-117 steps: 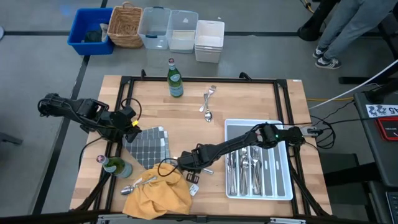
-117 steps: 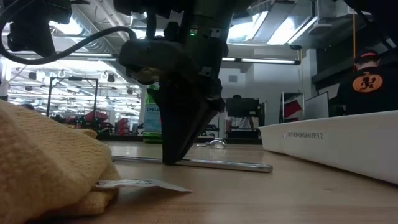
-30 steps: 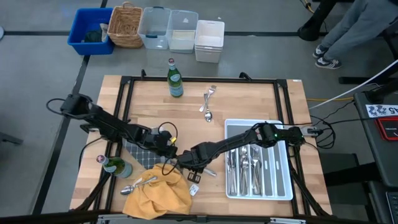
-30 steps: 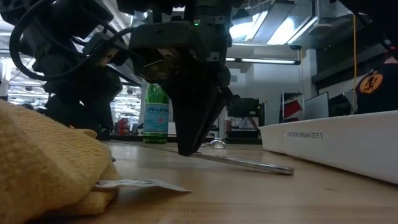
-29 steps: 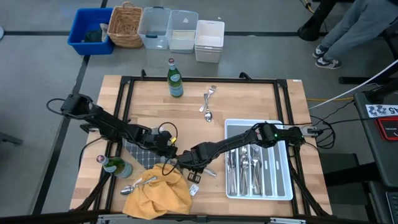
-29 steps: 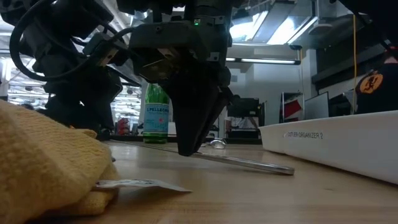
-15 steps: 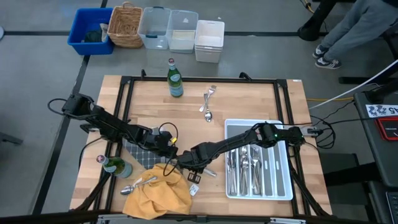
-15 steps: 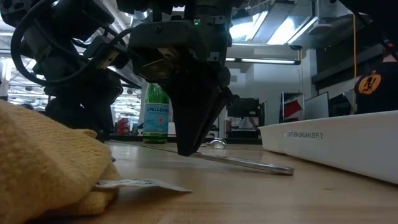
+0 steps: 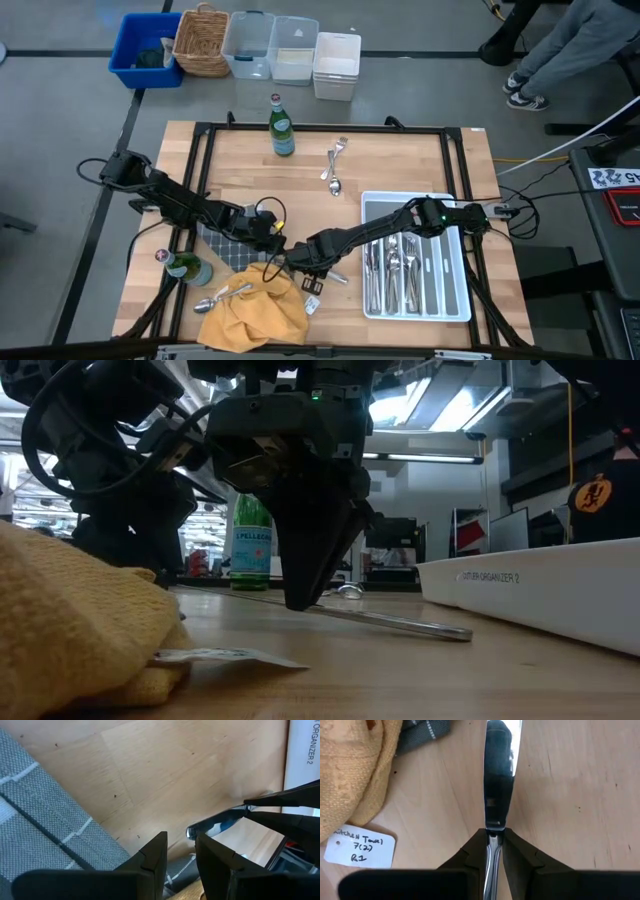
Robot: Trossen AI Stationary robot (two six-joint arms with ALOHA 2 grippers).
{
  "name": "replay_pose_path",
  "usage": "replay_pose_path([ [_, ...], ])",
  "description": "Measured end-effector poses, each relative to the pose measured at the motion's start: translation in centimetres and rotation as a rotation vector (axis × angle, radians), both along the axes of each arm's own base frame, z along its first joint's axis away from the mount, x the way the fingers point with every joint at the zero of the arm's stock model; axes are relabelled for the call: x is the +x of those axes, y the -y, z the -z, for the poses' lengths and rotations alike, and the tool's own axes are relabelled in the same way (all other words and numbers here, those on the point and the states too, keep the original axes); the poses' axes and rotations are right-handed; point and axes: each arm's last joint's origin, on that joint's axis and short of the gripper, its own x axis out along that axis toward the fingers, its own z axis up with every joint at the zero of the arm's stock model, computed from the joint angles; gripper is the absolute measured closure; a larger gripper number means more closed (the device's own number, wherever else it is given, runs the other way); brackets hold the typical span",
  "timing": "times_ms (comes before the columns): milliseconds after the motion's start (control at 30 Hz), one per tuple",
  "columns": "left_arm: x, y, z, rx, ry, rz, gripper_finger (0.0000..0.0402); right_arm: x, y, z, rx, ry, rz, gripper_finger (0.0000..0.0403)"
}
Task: Sort silverware
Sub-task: Stack the silver knife into the white utensil tray with the other silver knives
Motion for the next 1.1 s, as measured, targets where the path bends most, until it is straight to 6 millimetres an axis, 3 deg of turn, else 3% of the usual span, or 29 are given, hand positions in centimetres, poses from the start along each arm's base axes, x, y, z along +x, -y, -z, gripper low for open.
replay_pose_path([
  [533,0.6,0.1,-0.1,-0.044,0.052,-0.041,0.0314,0.0,0.0,0.0,0.0,0.001,0.0,0.0345],
  [767,1.1,0.4,1.3,-0.092,0.017,-0.021,0.0314,-0.1,0.0,0.0,-0.002,-0.005,-0.003,0.0345],
  [1100,1.0,0.5,1.4,-0.089,0.008,-0.011,0.0314,-0.1,0.0,0.0,-0.003,-0.007,-0.002,0.0345],
])
